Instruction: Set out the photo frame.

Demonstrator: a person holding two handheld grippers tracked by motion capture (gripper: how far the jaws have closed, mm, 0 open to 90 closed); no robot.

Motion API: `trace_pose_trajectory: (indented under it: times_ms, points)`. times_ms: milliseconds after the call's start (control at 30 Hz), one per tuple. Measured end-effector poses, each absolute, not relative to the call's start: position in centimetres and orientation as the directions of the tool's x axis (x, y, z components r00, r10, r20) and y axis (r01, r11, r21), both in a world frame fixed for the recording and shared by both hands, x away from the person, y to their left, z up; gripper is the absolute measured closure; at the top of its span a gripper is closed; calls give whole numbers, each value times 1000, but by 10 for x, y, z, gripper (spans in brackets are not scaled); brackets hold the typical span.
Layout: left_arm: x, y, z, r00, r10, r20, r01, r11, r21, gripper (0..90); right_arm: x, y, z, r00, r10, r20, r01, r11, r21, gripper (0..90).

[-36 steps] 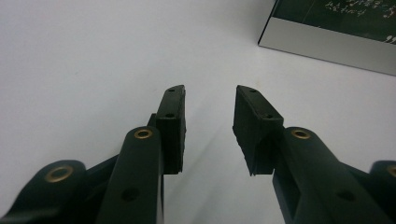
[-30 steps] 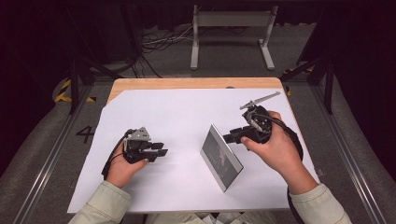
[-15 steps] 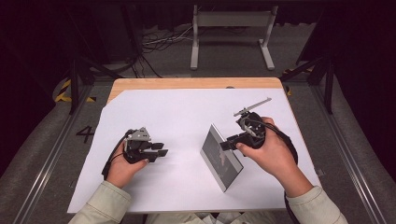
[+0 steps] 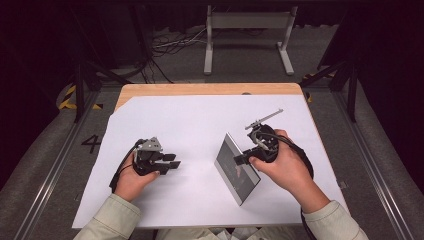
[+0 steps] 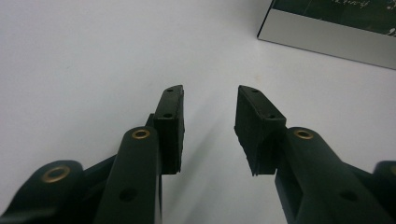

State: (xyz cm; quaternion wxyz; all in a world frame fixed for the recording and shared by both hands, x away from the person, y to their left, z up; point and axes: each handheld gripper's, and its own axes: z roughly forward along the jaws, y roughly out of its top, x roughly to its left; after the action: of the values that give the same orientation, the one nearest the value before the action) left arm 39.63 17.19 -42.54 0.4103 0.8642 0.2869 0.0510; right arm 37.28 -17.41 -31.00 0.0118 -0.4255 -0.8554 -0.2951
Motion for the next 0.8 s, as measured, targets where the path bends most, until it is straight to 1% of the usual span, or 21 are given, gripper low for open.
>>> trace_pose_trajectory:
  times_ms: [100, 300, 533, 800]
  points:
    - [397, 172, -426, 832, 536, -144, 453, -506, 734, 628, 372, -173, -310, -639, 719, 274, 735, 467, 491, 722]
    - [397, 170, -427, 831, 537, -149, 459, -508, 729, 625, 370, -170, -308, -629, 736, 251, 738, 465, 489, 753]
    - [397, 170, -429, 830, 538, -149, 461, -510, 726, 625, 367, -169, -305, -582, 784, 215, 758, 428, 492, 838]
    - [398, 171, -429, 828, 542, -148, 462, -508, 727, 625, 370, -171, -302, -591, 781, 203, 751, 441, 491, 840]
